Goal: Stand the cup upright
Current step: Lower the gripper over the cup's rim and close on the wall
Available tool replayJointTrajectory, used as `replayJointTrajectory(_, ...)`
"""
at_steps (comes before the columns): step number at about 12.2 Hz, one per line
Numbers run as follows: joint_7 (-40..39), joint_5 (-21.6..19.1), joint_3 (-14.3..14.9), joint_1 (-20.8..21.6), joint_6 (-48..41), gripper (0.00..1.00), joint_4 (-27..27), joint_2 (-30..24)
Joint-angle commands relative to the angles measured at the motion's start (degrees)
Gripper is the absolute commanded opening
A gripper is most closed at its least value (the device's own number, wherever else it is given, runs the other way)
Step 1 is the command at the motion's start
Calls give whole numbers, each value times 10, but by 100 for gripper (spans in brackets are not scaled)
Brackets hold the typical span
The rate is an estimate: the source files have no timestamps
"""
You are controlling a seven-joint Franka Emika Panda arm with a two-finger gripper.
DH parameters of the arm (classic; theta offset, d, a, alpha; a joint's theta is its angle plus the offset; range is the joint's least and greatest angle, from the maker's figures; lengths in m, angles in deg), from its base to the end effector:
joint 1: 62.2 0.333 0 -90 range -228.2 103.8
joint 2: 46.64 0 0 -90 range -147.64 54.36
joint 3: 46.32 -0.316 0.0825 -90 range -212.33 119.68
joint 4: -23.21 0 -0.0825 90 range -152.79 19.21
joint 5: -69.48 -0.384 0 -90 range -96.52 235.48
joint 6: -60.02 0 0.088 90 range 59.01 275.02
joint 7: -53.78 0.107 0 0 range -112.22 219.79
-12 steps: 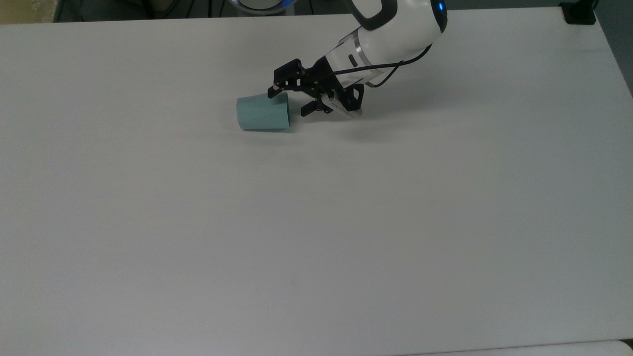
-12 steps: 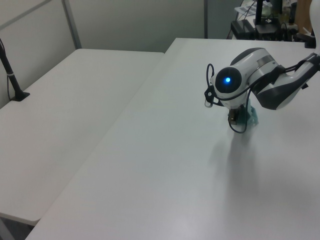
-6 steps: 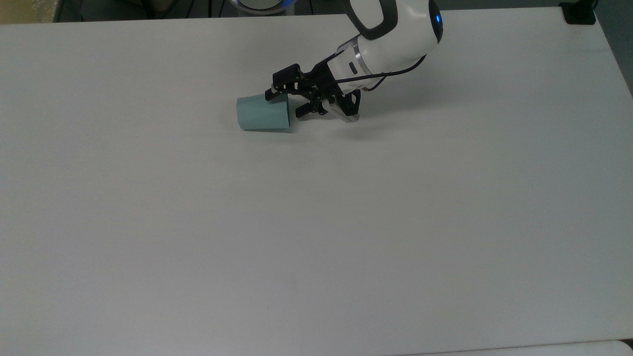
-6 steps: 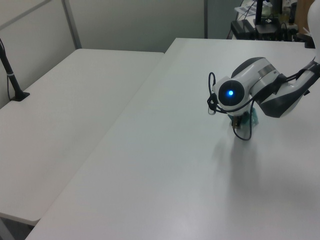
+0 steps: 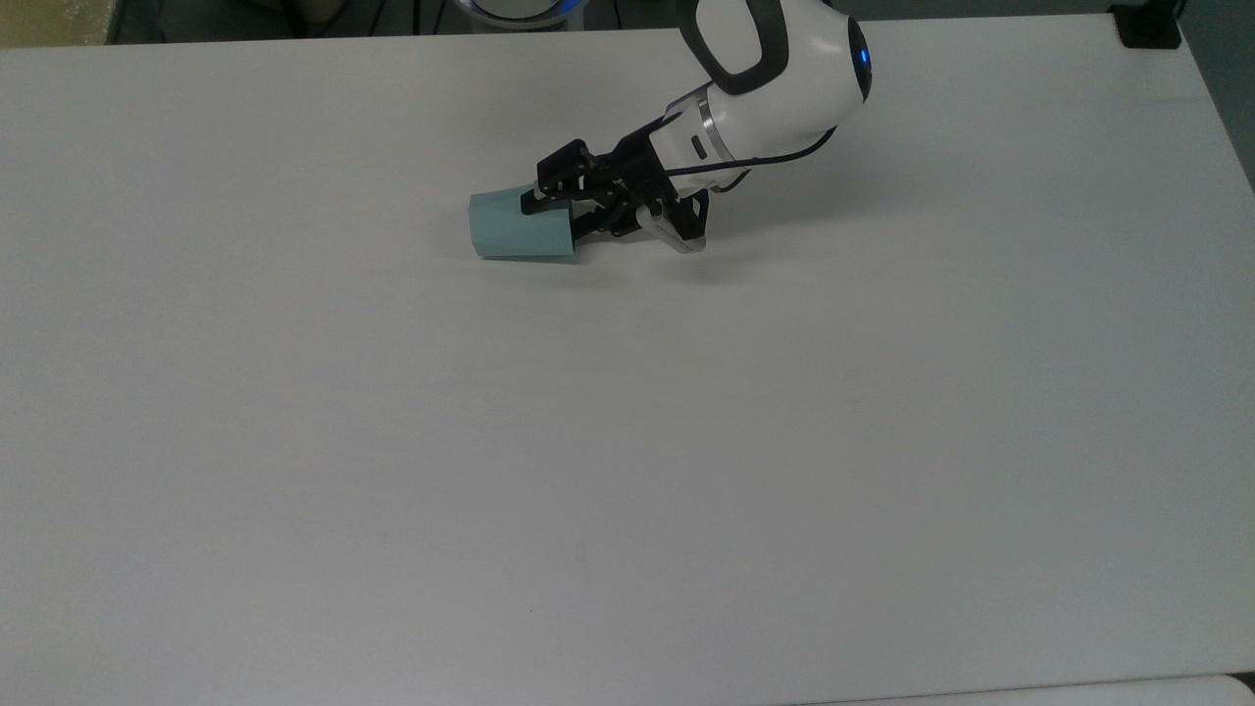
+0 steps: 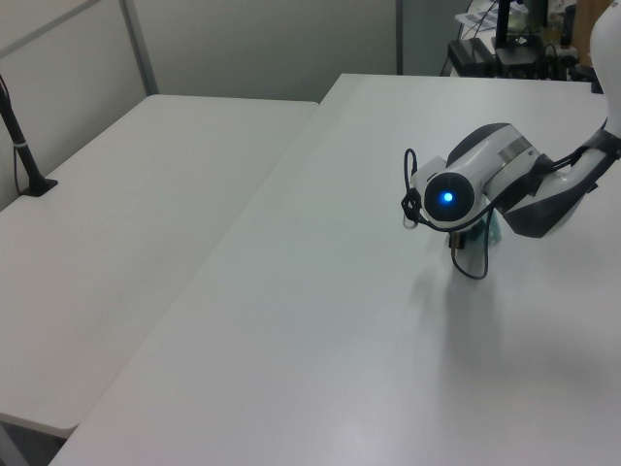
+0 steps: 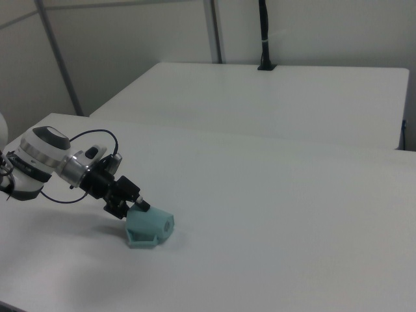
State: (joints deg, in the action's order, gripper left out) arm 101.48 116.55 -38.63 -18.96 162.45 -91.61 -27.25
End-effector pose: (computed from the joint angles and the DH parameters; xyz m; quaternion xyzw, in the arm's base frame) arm 0.4858 0.2724 0.2817 0.8883 0.0931 0.0585 0.4460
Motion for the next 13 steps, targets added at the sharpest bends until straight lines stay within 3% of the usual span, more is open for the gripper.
replayJointTrajectory(1, 20, 16, 3, 1, 7, 22, -14, -1)
replayJointTrajectory(5, 14, 28, 4, -2, 7, 15, -30, -1)
replayJointTrajectory(8, 5, 29, 3, -2, 7, 0, -33, 6)
replayJointTrajectory(13, 6, 37, 3, -11, 9, 0, -31, 6)
